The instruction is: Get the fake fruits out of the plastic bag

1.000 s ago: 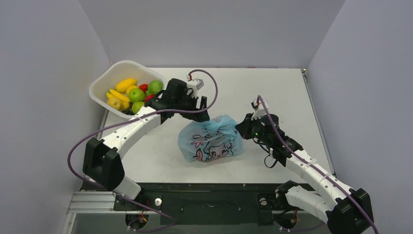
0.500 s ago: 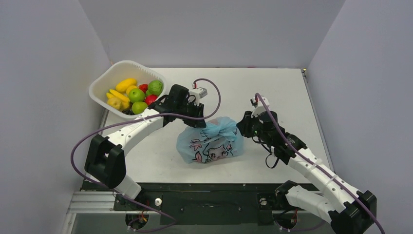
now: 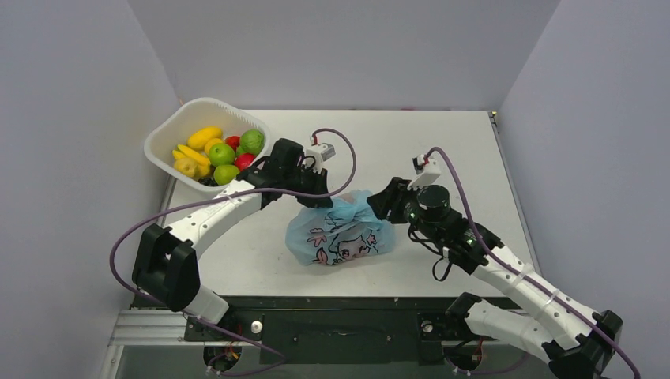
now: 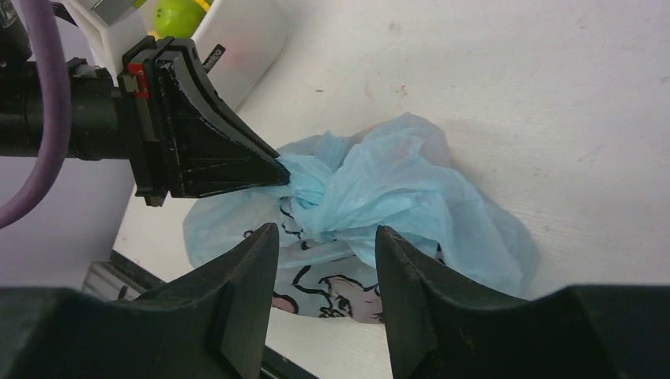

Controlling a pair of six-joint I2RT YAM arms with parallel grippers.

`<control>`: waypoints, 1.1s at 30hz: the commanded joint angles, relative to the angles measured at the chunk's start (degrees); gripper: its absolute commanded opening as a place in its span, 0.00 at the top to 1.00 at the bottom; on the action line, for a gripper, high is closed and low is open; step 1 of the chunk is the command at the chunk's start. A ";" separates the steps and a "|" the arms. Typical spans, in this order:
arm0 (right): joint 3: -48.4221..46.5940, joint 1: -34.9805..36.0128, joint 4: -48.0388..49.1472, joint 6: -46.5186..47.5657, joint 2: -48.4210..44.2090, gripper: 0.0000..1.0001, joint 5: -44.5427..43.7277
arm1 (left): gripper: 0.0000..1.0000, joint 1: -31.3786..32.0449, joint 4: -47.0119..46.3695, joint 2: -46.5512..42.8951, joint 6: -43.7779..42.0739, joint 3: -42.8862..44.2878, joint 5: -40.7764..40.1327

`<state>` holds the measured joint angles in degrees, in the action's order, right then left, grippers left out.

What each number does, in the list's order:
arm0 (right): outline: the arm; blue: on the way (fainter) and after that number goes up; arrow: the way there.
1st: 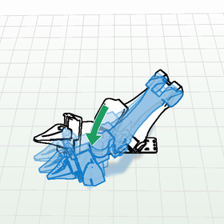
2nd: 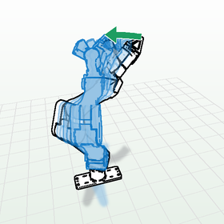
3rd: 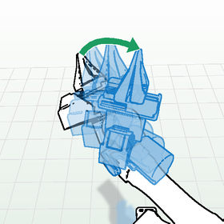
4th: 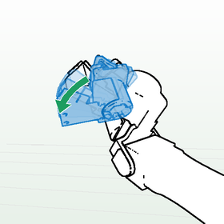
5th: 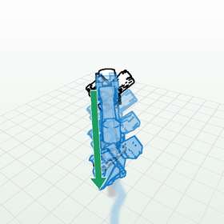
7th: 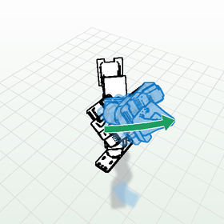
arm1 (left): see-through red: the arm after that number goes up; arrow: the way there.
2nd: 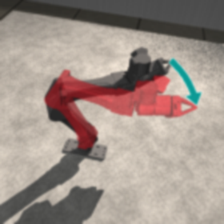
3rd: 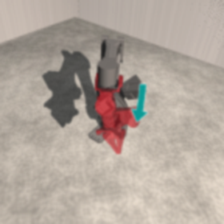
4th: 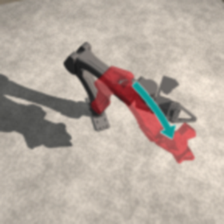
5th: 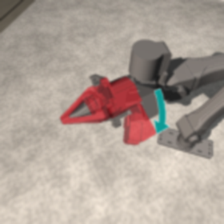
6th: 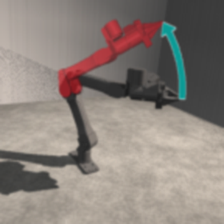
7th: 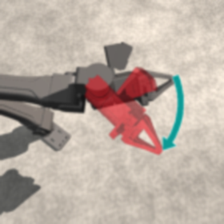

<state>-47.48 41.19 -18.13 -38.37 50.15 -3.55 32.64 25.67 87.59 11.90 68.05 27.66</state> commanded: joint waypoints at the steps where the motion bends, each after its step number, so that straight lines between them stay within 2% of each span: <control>1: 0.57 2.21 6.61 -8.92 3.28 0.55 -0.94 | 1.00 0.29 -3.09 -4.33 0.32 -0.57 -0.94; 10: 3.45 4.67 15.93 -16.92 9.37 0.56 -2.82 | 1.00 1.72 -3.32 -6.37 -0.15 -1.50 -3.18; 16: 2.56 6.02 16.15 -19.49 13.94 0.55 -7.38 | 1.00 3.23 -3.78 -8.31 -1.25 -1.76 -2.58; 24: 4.02 7.58 16.79 -20.79 15.56 0.57 -12.63 | 1.00 3.65 -6.42 -13.56 -1.92 -4.34 -11.34; 27: 4.22 8.55 17.42 -19.59 17.45 0.56 -14.33 | 1.00 3.65 -7.31 -14.91 -1.88 -5.25 -11.97; 31: 1.23 8.12 19.36 -17.44 22.21 0.62 -12.42 | 1.00 3.66 -7.59 -15.86 -2.07 -5.63 -12.22; 33: -1.27 7.95 19.04 -15.62 24.23 0.71 -11.67 | 1.00 3.59 -7.85 -16.30 -2.14 -5.90 -13.05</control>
<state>-44.31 49.21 -1.63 -57.04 70.48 -14.76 36.07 22.44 73.71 10.66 62.28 16.27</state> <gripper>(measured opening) 0.341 0.007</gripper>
